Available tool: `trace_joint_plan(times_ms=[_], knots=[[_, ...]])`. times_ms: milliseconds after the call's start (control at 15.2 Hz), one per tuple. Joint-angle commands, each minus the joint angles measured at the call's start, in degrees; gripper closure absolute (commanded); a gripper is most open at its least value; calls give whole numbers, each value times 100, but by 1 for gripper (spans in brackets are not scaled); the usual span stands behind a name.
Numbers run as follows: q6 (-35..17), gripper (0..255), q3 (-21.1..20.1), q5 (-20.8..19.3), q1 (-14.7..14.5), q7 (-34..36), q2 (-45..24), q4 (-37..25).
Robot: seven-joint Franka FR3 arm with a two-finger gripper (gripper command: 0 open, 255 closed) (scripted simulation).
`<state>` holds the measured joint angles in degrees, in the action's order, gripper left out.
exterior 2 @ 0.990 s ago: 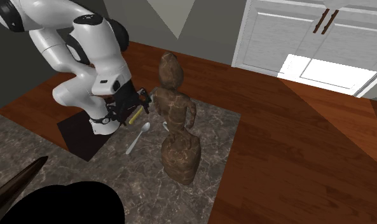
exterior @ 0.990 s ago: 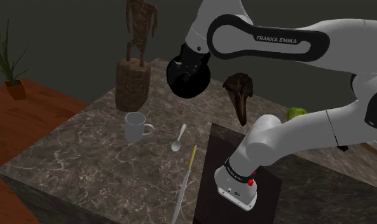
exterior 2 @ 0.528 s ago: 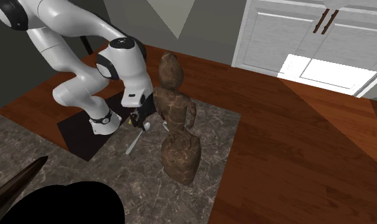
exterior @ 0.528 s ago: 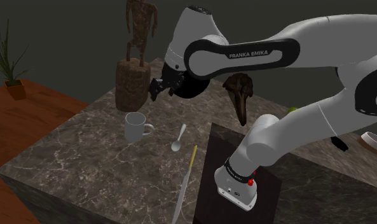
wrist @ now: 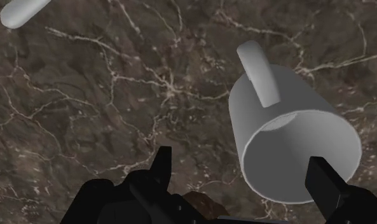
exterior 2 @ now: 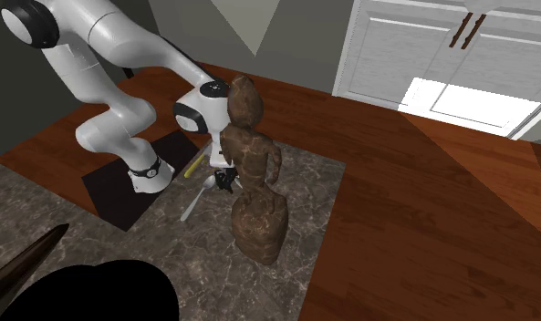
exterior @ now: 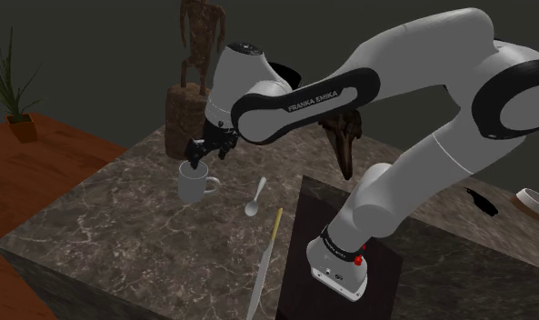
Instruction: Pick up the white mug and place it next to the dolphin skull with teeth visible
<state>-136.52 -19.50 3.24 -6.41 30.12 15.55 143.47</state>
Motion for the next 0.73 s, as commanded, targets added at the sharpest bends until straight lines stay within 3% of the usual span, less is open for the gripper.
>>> trace_joint_plan(times_ms=[0,396,660], knots=[[-187,0,-70,-42,-1,109,-161,36],[-667,0,-132,-215,66,236,-545,149],[-667,0,-131,-215,65,236,-545,149]])
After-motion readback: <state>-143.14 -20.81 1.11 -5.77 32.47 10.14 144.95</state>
